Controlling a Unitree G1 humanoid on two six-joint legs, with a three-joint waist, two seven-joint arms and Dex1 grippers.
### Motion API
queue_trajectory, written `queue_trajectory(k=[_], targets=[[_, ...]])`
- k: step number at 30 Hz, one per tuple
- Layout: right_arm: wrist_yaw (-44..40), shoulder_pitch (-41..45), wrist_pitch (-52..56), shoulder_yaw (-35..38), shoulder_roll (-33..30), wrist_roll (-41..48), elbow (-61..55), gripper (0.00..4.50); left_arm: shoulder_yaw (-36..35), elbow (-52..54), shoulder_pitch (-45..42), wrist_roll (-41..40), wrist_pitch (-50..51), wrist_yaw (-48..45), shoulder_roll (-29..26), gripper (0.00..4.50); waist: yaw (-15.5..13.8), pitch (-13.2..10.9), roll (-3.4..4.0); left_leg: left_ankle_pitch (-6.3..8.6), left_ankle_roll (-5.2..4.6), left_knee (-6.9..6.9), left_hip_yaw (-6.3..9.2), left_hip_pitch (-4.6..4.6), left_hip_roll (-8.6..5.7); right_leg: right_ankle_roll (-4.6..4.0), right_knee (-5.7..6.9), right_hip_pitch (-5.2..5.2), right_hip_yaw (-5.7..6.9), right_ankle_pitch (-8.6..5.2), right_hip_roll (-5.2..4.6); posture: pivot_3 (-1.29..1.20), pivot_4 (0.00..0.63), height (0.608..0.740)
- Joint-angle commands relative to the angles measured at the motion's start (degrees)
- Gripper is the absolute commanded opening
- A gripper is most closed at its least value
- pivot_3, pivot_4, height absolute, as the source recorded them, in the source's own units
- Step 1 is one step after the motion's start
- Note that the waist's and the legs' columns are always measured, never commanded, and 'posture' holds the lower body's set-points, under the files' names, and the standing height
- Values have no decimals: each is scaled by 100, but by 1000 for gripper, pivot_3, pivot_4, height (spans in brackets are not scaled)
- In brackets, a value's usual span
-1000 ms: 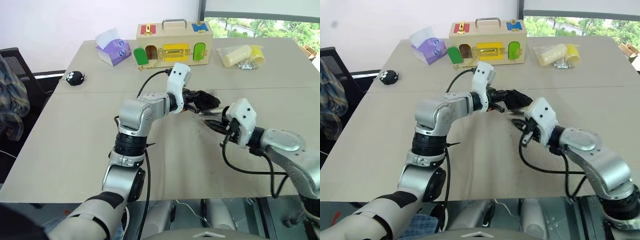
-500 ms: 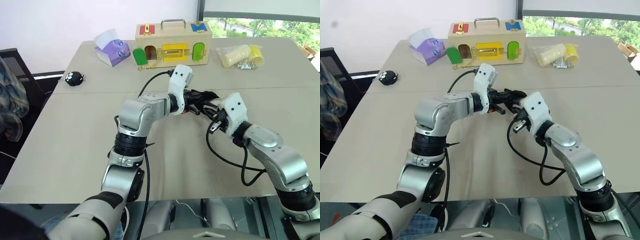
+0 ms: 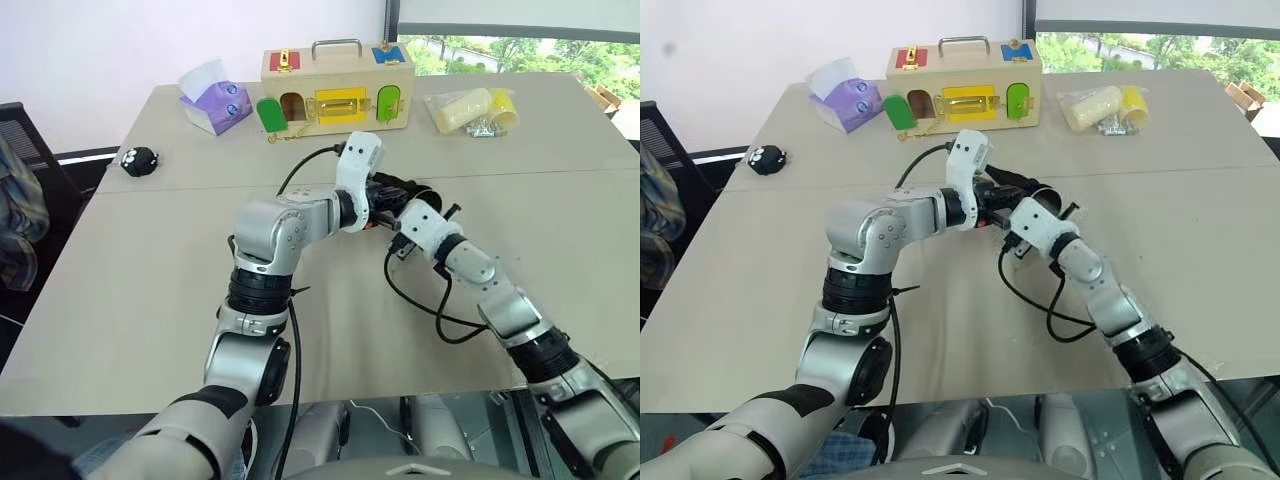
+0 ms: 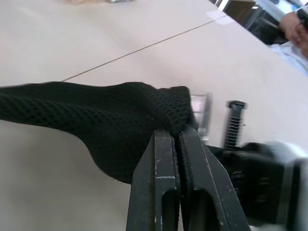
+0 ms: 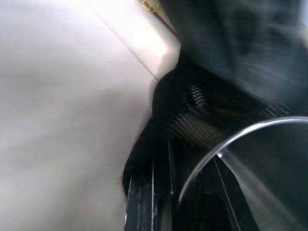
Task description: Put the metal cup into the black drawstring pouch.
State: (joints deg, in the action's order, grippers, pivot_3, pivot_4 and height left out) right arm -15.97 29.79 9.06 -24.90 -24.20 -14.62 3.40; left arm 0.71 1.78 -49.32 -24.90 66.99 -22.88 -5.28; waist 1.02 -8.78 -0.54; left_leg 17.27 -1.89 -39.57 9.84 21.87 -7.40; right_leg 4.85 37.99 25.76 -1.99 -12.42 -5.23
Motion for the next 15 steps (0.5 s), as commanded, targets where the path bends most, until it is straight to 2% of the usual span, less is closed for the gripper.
queue_trajectory(k=[1, 5, 11, 12, 13, 15], targets=[[-172, 236, -609, -199, -80, -461, 284, 36, -23, 297, -124, -169, -36, -18, 64, 0, 3, 0, 0, 0, 0, 0, -1, 0, 0, 0, 0, 1, 0, 0, 0, 0, 150, 710], [-402, 402, -1070, -238, -176, -751, 648, 36, -41, 298, -145, -181, -39, 10, 103, 0, -2, 0, 0, 0, 0, 0, -1, 1, 1, 0, -1, 0, 0, 0, 0, 0, 150, 710], [-776, 451, -1158, -35, -144, -682, 956, 36, -77, 351, -122, -193, -14, 44, 122, 0, 6, 0, 0, 0, 0, 0, 1, 0, 2, 0, 0, 0, 0, 0, 3, 0, 150, 710], [-802, 424, -1142, 28, -155, -666, 933, 540, -84, 353, -106, -187, -22, 50, 111, 0, 5, 0, 0, 0, 0, 0, 0, 0, 2, 0, 0, 0, -2, 0, 3, 0, 150, 710], [-751, 380, -1326, 84, -201, -671, 920, 729, -113, 338, -87, -181, -43, 57, 97, 0, 4, 0, 0, 0, 0, 0, 0, 0, 2, 0, -1, 0, -2, 0, 2, 0, 150, 710], [-552, 257, -1682, 231, -259, -668, 876, 1528, -153, 277, -45, -147, -142, 61, 67, 0, -2, 0, 0, 0, 0, 0, 0, 0, 2, 0, 0, 0, -2, 0, 3, 0, 150, 710]])
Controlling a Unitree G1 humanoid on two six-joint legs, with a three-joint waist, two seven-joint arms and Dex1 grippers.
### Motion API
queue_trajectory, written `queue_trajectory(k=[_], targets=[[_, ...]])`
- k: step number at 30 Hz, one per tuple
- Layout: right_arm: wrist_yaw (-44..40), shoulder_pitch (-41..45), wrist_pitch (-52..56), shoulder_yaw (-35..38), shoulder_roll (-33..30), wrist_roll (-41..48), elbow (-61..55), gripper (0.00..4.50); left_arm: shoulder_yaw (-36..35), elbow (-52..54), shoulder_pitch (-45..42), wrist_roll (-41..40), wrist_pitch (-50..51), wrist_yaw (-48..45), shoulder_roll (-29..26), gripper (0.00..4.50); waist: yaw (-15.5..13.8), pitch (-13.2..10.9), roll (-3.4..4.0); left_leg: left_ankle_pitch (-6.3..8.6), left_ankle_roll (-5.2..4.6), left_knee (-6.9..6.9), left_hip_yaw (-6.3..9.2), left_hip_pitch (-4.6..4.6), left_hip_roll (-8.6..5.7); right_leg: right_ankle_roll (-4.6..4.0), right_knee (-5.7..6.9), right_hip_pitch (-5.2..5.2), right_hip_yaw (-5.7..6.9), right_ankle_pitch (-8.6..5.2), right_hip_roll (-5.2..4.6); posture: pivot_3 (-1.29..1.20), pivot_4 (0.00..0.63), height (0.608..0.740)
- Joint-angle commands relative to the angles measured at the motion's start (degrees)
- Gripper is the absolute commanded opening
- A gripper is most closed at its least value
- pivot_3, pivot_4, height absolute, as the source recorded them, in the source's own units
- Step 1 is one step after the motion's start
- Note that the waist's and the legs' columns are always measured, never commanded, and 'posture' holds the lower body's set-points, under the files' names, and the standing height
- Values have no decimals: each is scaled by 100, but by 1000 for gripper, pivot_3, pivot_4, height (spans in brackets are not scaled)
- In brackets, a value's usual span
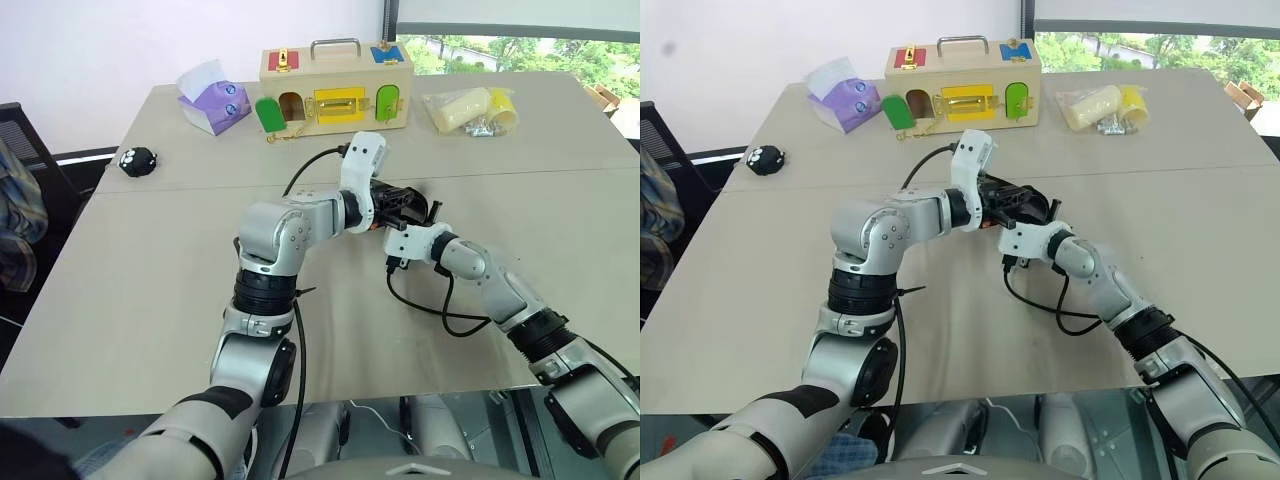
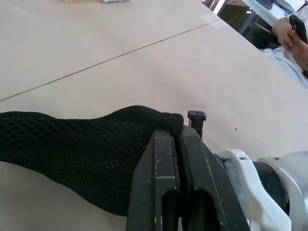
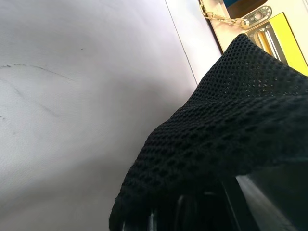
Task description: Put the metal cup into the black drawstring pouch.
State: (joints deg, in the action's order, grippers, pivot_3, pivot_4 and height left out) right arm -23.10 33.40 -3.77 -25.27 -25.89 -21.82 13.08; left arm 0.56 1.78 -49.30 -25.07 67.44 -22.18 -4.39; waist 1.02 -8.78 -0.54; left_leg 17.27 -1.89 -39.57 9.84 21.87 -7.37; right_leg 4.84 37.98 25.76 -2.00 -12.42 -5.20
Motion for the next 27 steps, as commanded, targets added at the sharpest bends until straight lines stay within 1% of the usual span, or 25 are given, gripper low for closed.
queue_trajectory(k=[1, 2, 3, 7, 12, 17, 19, 21, 23, 25, 27], targets=[[252, -158, -572, 339, -102, 59, -104, 1935, -166, 189, -23, -101, -304, -17, -31, 0, -4, 0, 0, 0, 0, 0, 1, 0, 0, 0, 0, 0, 1, 0, 0, 0, 150, 710], [352, -228, -747, 421, -102, 80, -135, 2419, -191, 49, -10, -37, -391, 17, -53, 0, -4, 0, 0, 0, 0, 0, 1, 0, 0, 0, 0, 0, 1, 0, 0, 0, 150, 710], [389, -298, -902, 471, -116, 97, -173, 2797, -192, -72, -1, 25, -462, 45, -84, 0, -5, 0, 0, 0, 0, 0, 1, 0, 0, 0, 0, 0, 1, 0, 1, 0, 150, 710], [423, -518, -1327, 605, -153, 116, -375, 2797, -249, -291, -35, -7, -596, 7, -161, 0, 4, 0, 1, 0, 1, 0, -1, -3, 0, 0, 2, 0, -3, 0, 4, 0, 150, 710], [482, -967, -1533, 989, -206, 315, -1041, 2797, -332, -386, -79, -61, -606, 17, -190, 0, -5, 0, 0, 0, 1, 0, -1, -2, 0, 0, 1, 0, -3, 0, 4, 0, 150, 710], [582, -1727, -1657, 1580, -381, 552, -1742, 2797, -435, -412, -107, -119, -559, 60, -156, 0, -45, 0, 0, 0, 1, 0, 2, -2, 0, 0, 1, -1, -1, 0, 3, 0, 150, 710], [397, -2005, -1166, 1783, -388, 808, -1633, 2797, -433, -422, -117, -117, -571, 49, -170, 0, -37, 1, -1, 0, 1, -1, 0, -1, 0, 0, 0, -2, -2, 0, 4, 0, 150, 710], [106, -2100, -584, 1915, -264, 1284, -1459, 2797, -433, -461, -130, -98, -606, 44, -180, 0, -26, 1, -1, 0, 1, -1, -4, -5, 0, 0, 2, -4, -7, 0, 4, 0, 150, 710], [-183, -1993, 39, 2026, 17, 1900, -1239, 2797, -467, -508, -142, -97, -616, 68, -170, 0, 0, 1, -1, -1, 1, -1, -10, -10, 2, -2, 7, -5, -15, 1, 8, 0, 150, 710], [-379, -1891, 384, 2090, 181, 2206, -1119, 2797, -480, -532, -157, -101, -620, 73, -168, 0, 12, 2, 1, -2, 3, 0, -15, -15, 9, -9, 9, -5, -22, 6, 16, 0, 150, 710], [-317, -1701, 826, 2255, 432, 2489, -933, 2797, -474, -530, -160, -100, -626, 63, -181, 0, 12, 2, 1, -3, 4, 1, -15, -15, 12, -11, 12, -2, -23, 7, 16, 0, 150, 710]])
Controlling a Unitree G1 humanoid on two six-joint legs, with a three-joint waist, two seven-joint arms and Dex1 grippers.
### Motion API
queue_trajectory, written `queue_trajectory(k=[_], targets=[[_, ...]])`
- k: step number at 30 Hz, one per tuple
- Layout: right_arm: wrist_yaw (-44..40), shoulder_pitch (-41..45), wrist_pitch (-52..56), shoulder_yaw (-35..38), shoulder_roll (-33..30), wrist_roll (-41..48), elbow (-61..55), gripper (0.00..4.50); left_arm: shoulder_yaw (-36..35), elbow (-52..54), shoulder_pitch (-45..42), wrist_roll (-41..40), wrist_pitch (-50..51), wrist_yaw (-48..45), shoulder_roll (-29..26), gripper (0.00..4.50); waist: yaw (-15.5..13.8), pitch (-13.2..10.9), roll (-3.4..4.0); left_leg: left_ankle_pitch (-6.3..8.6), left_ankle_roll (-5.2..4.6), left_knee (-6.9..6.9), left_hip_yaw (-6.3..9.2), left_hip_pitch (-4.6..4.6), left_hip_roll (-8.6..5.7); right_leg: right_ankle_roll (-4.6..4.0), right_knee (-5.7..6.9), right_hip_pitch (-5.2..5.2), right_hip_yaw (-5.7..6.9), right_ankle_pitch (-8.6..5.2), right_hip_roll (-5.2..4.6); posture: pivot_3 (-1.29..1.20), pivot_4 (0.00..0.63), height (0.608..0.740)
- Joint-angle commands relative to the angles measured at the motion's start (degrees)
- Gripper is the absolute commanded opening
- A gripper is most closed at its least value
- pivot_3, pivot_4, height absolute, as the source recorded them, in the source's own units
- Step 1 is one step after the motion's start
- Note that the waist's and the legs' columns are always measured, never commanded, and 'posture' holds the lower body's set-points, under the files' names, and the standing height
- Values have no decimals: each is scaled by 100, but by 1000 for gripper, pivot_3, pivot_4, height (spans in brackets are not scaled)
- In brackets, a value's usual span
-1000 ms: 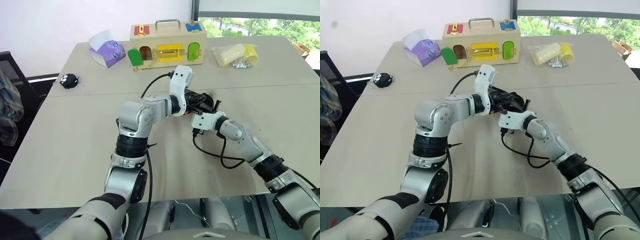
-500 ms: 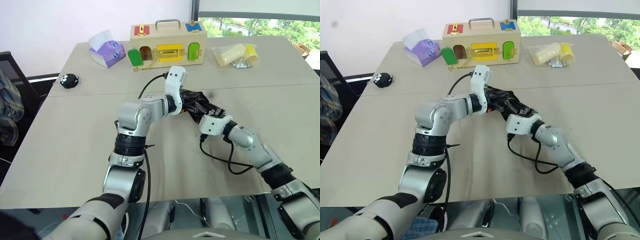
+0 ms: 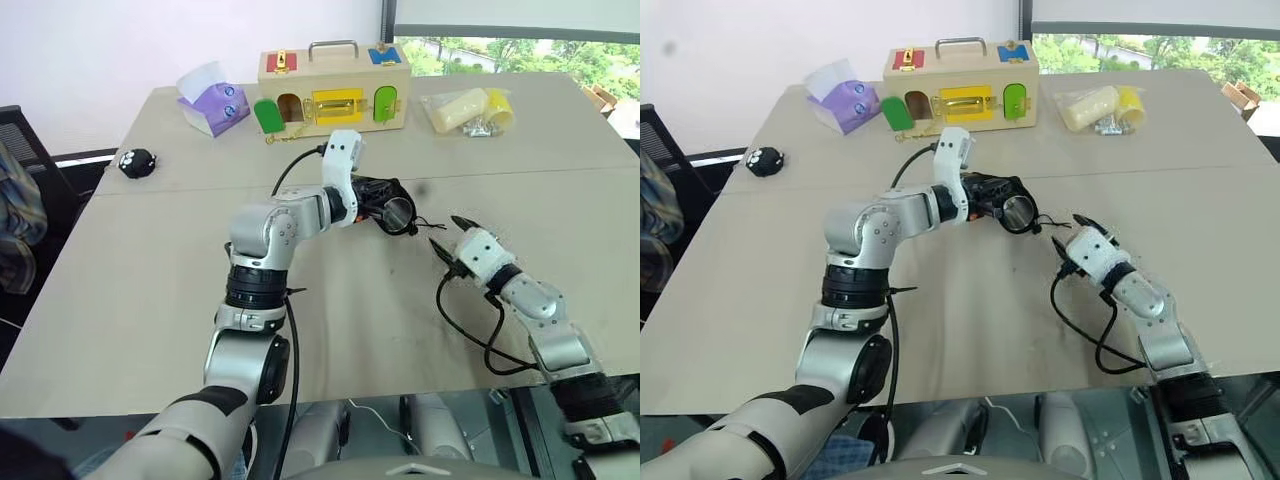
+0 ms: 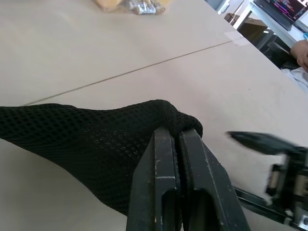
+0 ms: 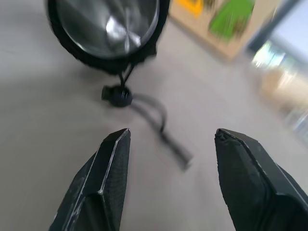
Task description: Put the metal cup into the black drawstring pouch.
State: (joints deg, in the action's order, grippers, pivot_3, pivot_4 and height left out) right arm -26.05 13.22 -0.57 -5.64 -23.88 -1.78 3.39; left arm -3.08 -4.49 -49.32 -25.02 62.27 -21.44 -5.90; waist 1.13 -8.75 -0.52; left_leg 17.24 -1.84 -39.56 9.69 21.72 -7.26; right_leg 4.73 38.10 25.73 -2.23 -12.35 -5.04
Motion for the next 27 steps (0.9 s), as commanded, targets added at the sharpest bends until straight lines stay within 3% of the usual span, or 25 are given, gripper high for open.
queue_trajectory(k=[1, 5, 8, 12, 17, 24, 27], targets=[[58, 498, 687, 413, 401, 670, 194, 2797, -99, 103, -154, -94, -114, -16, -46, 0, 1, 0, 0, 0, 0, 0, -1, 0, 0, 0, 0, 1, -1, 0, 0, 0, 150, 710], [76, 1132, 985, 675, 701, 995, 885, 2797, -80, 167, -130, -92, -101, -10, -72, 0, -15, 0, 0, 0, 0, -2, -3, 2, -1, -3, -3, 1, -2, 2, 0, 0, 150, 710], [37, 1413, 825, 692, 653, 907, 1343, 2797, -69, 199, -121, -96, -88, 6, -62, 0, -36, 0, 0, 0, 0, 0, 6, 6, -1, -3, -9, 0, 9, 2, -1, 0, 150, 710], [-349, 1681, 1458, 636, 534, 1036, 1736, 2797, -67, 242, -107, -109, -66, 17, -70, 0, -14, 0, 1, 0, 0, 3, 8, 10, -2, -3, -15, 2, 12, 2, -4, 0, 150, 710], [-914, 1578, 2493, 530, 277, 1271, 1533, 2797, -130, 273, -94, -108, -54, 56, -118, 0, -15, 5, 3, 0, 0, 2, 8, 6, -1, -3, -8, 1, 11, 2, -4, 0, 150, 710], [-1344, 1164, 2886, 43, 79, 1135, 1020, 2797, -88, 272, -41, -87, -86, 70, -102, 0, -17, 16, -9, 0, 0, 2, 8, 6, -1, -3, -10, 0, 11, 2, -8, 0, 150, 710], [-1311, 1097, 2904, -34, 59, 1030, 1000, 2002, -88, 258, -62, -86, -90, 67, -96, 0, -10, 21, -9, 0, 0, 2, 7, 3, 0, -3, -7, -1, 9, 2, -8, 0, 150, 710]])
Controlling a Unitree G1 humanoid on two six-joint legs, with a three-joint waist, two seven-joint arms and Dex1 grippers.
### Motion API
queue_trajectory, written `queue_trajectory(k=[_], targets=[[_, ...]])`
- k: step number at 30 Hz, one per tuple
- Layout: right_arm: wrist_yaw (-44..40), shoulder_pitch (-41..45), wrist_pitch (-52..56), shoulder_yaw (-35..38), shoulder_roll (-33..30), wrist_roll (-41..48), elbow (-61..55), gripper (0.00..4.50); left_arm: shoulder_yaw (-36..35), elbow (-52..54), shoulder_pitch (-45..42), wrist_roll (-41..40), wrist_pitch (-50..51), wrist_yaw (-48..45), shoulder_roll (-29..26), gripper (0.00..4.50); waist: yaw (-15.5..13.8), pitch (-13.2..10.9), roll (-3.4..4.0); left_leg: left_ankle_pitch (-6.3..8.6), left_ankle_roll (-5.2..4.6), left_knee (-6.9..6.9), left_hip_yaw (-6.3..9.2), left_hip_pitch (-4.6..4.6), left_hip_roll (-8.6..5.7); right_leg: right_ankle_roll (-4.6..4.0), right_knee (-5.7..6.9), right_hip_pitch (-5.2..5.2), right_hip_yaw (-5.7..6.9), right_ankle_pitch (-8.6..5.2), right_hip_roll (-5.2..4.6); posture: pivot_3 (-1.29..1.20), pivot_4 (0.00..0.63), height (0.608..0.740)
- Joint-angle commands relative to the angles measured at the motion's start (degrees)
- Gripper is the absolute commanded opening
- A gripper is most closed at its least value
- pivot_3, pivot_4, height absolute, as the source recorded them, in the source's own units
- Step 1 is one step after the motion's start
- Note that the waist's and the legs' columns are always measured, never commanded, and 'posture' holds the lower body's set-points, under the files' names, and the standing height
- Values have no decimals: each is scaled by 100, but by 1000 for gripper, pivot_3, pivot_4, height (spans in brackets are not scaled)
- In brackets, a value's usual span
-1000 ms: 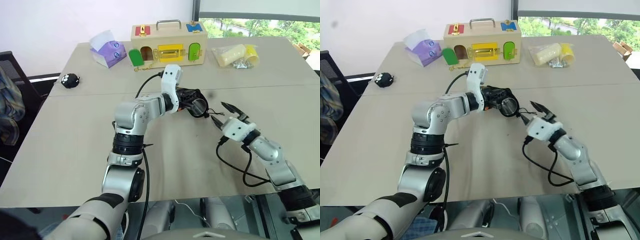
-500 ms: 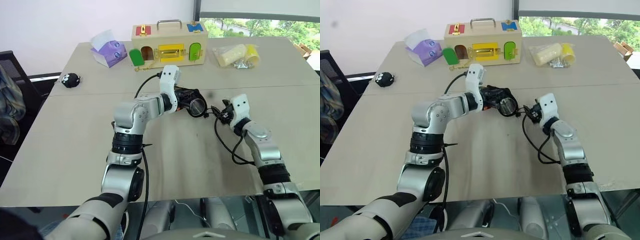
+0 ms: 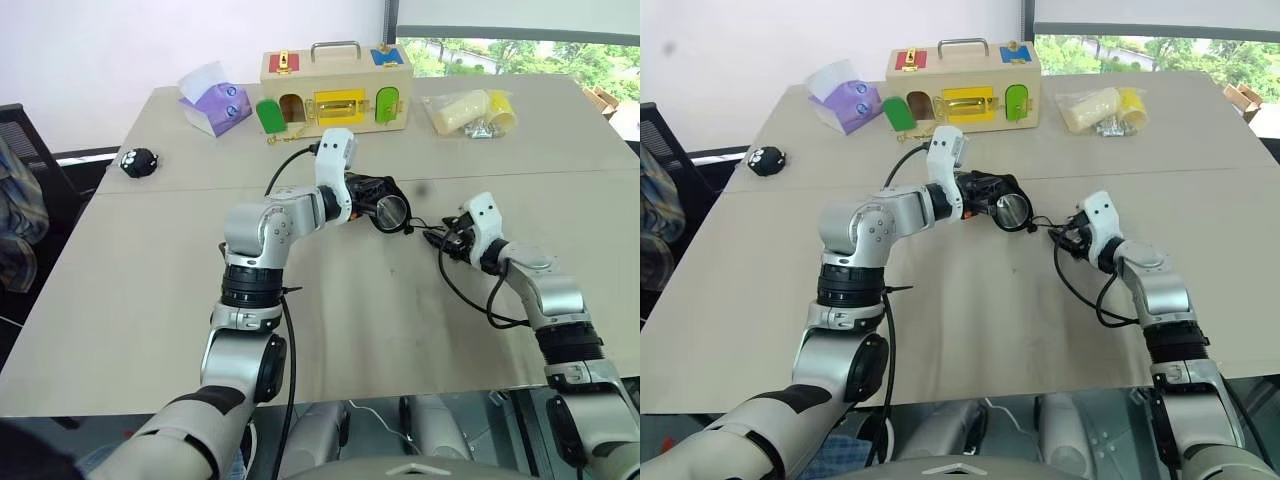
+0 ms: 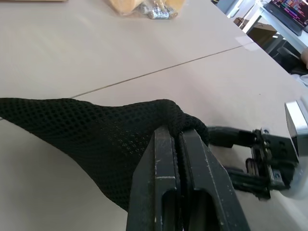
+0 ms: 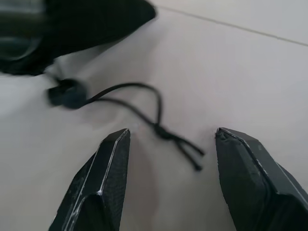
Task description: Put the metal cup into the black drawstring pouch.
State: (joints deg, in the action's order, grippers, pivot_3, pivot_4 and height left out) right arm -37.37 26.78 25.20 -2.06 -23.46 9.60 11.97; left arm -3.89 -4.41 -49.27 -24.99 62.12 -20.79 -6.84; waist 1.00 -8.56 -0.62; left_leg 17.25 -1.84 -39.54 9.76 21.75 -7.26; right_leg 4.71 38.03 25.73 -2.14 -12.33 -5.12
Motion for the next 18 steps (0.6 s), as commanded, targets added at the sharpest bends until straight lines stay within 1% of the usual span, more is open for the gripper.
queue_trajectory(k=[1, 2, 4, 13, 16, 18], targets=[[-153, -253, 296, -399, 13, -160, 166, 1540, 0, 245, -69, -84, -80, -4, -7, 0, 4, 4, 0, 0, 0, 0, -1, -1, 1, 0, 0, 0, -1, 0, 0, 0, 150, 710], [-127, -243, 270, -392, 19, -198, 189, 1121, 6, 240, -70, -78, -87, -10, -12, 0, 4, 6, -1, 0, 0, 0, -2, -2, 1, 0, 1, 0, -2, 0, 0, 0, 150, 710], [-104, -204, 270, -340, 57, -201, 226, 78, 8, 232, -73, -76, -92, -15, -15, 0, 6, 8, -3, 0, 0, 0, -2, -3, 2, 0, 1, -2, -3, 0, 1, 0, 150, 710], [-150, 65, -203, -267, 138, -277, 562, 78, 20, 250, -62, -60, -115, 5, -8, 0, 60, 26, -10, -2, 4, -4, -12, -16, 4, -4, 6, -12, -14, 8, 5, 0, 150, 710], [-104, 30, -558, 4, 101, -158, 484, 78, -2, 285, -33, -54, -112, 17, -40, 0, 98, 25, -10, -2, 4, -4, -11, -15, 4, -3, 6, -12, -14, 8, 5, 0, 150, 710], [-161, -16, -586, 125, 50, -36, 310, 78, -19, 286, -19, -57, -110, 31, -37, 0, 98, 25, -10, -2, 4, -4, -9, -12, 4, -3, 5, -9, -13, 8, 4, 0, 150, 710]])
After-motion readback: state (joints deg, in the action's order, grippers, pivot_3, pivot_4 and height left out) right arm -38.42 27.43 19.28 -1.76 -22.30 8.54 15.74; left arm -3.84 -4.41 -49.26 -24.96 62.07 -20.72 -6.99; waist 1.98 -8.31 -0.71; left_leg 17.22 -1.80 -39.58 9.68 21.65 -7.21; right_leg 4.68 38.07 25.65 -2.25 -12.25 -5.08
